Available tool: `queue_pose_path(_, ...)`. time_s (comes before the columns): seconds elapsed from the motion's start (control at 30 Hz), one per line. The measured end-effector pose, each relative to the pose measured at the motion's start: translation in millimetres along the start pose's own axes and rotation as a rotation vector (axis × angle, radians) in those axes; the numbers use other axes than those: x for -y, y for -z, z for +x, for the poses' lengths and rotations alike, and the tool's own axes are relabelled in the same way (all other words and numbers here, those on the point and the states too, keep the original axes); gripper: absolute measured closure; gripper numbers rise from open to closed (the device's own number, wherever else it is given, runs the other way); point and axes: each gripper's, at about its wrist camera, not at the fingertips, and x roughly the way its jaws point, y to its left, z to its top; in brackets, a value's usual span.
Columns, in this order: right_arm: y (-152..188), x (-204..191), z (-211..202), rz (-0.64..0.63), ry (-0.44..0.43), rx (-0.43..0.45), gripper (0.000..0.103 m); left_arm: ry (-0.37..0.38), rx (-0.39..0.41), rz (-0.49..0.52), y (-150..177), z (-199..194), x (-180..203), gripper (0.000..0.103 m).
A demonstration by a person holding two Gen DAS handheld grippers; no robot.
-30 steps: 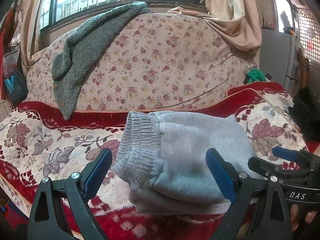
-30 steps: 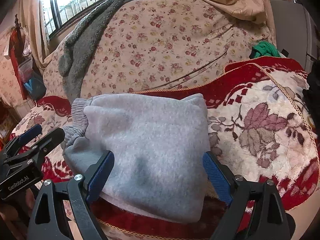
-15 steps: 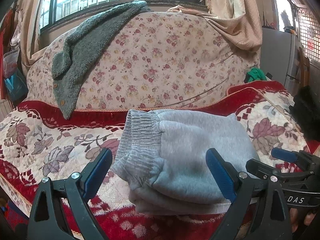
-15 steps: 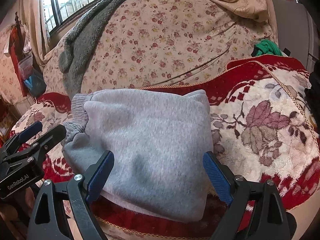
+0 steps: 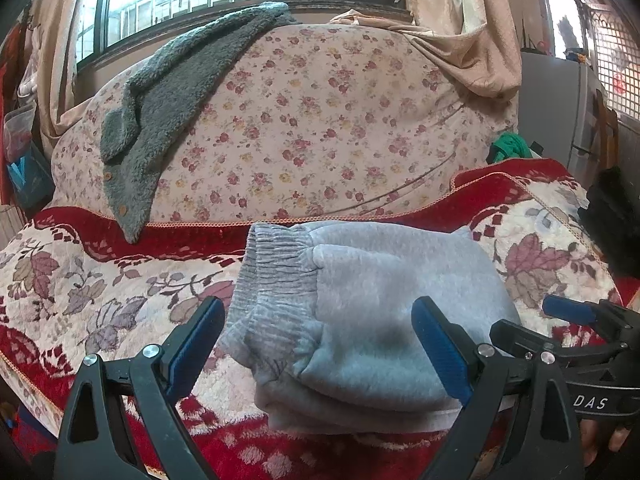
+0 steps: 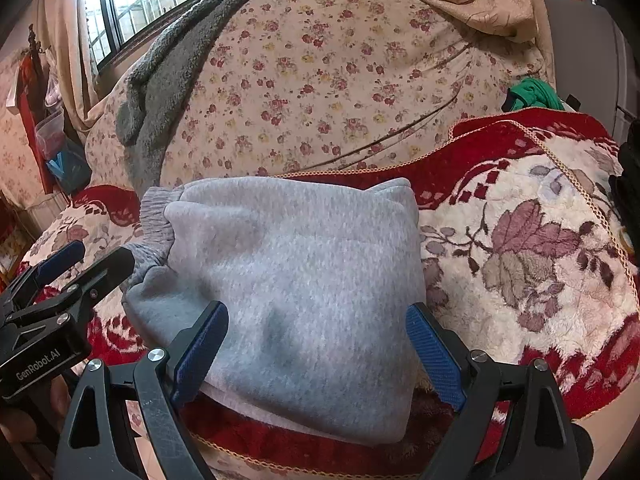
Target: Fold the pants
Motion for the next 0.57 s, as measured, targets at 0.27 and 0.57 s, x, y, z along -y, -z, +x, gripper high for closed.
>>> queue_pose_path(0.27,1.2,6.3,3.3,0.005,0.005,-0.012,0.009,0.025,0.0,0.025,-1.1,5.7,2.3,0.009)
queue_pose_path(0.57,-0.1,12.2,3.4,0.018,0.015,-0.016,0.009,0.052,0.043,0.062,-1.1,2.4,7.8,0.009)
